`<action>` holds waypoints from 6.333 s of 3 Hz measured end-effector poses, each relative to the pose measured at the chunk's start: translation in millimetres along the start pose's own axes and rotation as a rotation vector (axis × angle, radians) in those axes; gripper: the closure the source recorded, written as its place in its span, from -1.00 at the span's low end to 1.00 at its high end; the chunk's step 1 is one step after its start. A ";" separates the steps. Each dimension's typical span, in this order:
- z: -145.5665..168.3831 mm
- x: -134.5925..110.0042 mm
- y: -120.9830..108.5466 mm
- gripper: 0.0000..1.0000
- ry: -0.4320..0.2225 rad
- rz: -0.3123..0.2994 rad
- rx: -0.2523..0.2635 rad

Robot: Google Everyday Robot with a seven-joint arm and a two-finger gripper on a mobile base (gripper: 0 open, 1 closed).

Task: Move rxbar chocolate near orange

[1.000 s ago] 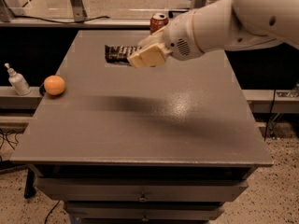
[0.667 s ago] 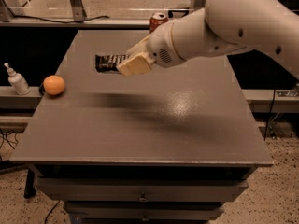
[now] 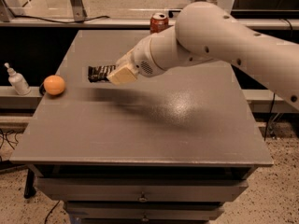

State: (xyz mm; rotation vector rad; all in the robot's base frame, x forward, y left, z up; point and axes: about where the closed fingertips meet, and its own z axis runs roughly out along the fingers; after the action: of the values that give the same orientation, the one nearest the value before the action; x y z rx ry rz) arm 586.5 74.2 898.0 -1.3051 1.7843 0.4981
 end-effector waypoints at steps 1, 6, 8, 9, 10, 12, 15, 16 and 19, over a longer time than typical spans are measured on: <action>19.9 3.7 6.7 1.00 0.003 0.002 -0.016; 17.1 -29.7 52.7 1.00 -0.002 0.014 -0.041; 37.2 -22.2 47.8 1.00 -0.020 0.029 -0.047; 48.0 -22.2 47.2 1.00 -0.027 0.034 -0.051; 55.7 -18.3 46.0 0.65 -0.018 0.051 -0.052; 62.0 -12.3 45.5 -0.32 -0.006 0.081 -0.055; 44.5 -20.7 41.0 -1.00 -0.015 0.079 -0.041; -3.6 -43.0 27.8 -1.00 -0.062 0.049 -0.012; -104.8 -71.7 -4.2 -1.00 -0.104 -0.081 0.073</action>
Offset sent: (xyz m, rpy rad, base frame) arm -0.0742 0.0770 0.0075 0.0215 0.0610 0.0412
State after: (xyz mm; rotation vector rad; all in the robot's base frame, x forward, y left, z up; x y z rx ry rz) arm 555.6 37.7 1015.7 -1.2723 1.6426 0.4435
